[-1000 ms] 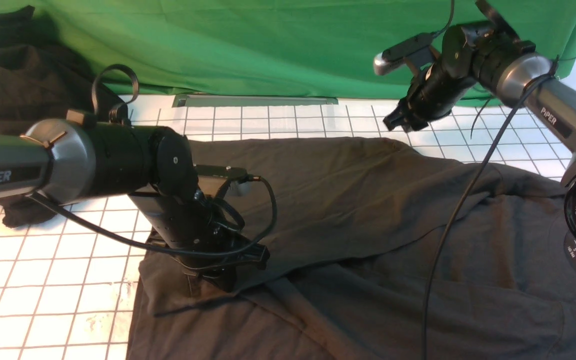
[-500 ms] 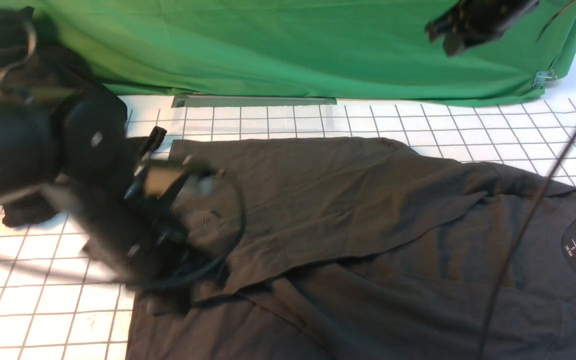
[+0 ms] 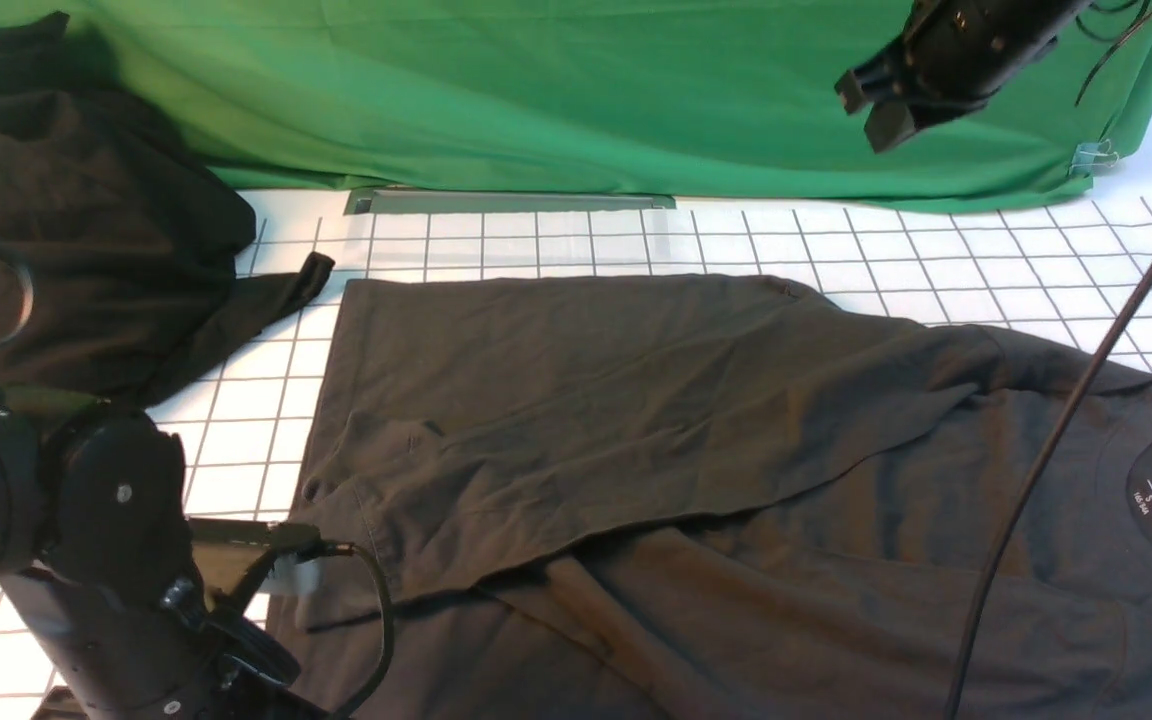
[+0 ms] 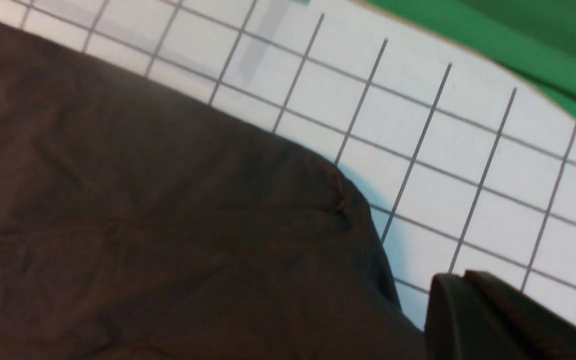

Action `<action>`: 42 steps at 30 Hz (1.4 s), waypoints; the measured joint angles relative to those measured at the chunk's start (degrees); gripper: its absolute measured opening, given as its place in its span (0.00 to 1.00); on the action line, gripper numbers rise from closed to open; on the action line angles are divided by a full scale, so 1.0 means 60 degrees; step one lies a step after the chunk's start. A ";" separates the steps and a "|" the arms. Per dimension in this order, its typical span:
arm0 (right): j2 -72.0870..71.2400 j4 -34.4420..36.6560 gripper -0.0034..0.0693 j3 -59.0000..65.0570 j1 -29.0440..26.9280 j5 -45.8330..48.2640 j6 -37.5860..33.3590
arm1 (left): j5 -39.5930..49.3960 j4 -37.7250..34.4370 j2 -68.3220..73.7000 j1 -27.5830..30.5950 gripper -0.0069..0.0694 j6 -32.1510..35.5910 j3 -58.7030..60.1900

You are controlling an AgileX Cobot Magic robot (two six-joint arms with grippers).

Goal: Fold a long-sleeved shirt over a white checkered tablecloth.
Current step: 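Grasp the near edge of the shirt at its hem and shoulder corners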

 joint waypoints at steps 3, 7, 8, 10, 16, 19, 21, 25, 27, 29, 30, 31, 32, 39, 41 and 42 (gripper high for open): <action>-0.0295 0.0030 0.05 0.0697 -0.0004 -0.0017 0.0212 | 0.0225 -0.0096 -0.0065 -0.0028 0.09 0.0021 0.0021; -0.1837 0.0059 0.05 0.3022 -0.0004 -0.0072 0.0212 | 0.0495 -0.0113 -0.0767 -0.0547 0.09 -0.0305 0.0276; -0.2428 0.0062 0.05 0.3873 -0.0004 -0.0084 0.0175 | 0.0515 -0.0113 -0.0930 -0.0728 0.09 -0.0483 0.0372; -0.3290 0.0062 0.05 0.5115 -0.0004 -0.0075 0.0109 | 0.0559 -0.0113 -0.1335 -0.1069 0.09 -0.0808 0.0569; -0.6667 0.0125 0.05 0.9993 0.0196 -0.0901 -0.0081 | 0.0275 0.0319 -0.2544 -0.1950 0.10 -0.2406 0.1667; -0.7712 0.0159 0.05 1.1562 0.0595 -0.1265 -0.0112 | 0.0300 0.0473 -0.2575 -0.1983 0.16 -0.2573 0.2004; -0.8249 0.0206 0.05 1.2303 0.0889 -0.1541 -0.0056 | 0.0212 0.0695 -0.2575 -0.1983 0.23 -0.2670 0.2169; -0.8972 0.0217 0.05 1.2951 0.1803 -0.1607 0.0187 | -0.0988 0.0831 -0.2575 -0.1983 0.49 -0.2808 0.2296; -0.9071 0.0219 0.05 1.2971 0.2218 -0.1427 0.0261 | -0.1406 0.0831 -0.2575 -0.1983 0.58 -0.2815 0.2296; -0.9152 0.0228 0.05 1.2971 0.2728 -0.1030 0.0334 | -0.1579 0.0831 -0.2513 -0.1983 0.68 -0.2815 0.2296; -0.9178 0.0228 0.05 1.2971 0.3002 -0.0812 0.0373 | -0.1617 0.0839 -0.2427 -0.1983 0.72 -0.2825 0.2296; -0.9178 0.0228 0.05 1.2971 0.3057 -0.0766 0.0373 | -0.1617 0.0839 -0.2404 -0.1983 0.72 -0.2818 0.2296; -0.9202 0.0228 0.05 1.2971 0.3288 -0.0603 0.0388 | -0.1652 0.0850 -0.2303 -0.1983 0.75 -0.2840 0.2296; -0.9420 0.0196 0.06 1.3691 0.5229 -0.0615 0.0572 | -0.2037 0.0453 -0.1066 -0.1983 0.71 -0.2623 0.2240; -0.9424 0.0183 0.08 1.4140 0.5428 -0.0962 0.0627 | -0.2023 0.0329 -0.0999 -0.1983 0.62 -0.2321 0.2174; -0.9433 0.0186 0.10 1.4391 0.5490 -0.1210 0.0654 | -0.1986 0.0220 -0.0976 -0.1983 0.56 -0.2156 0.2111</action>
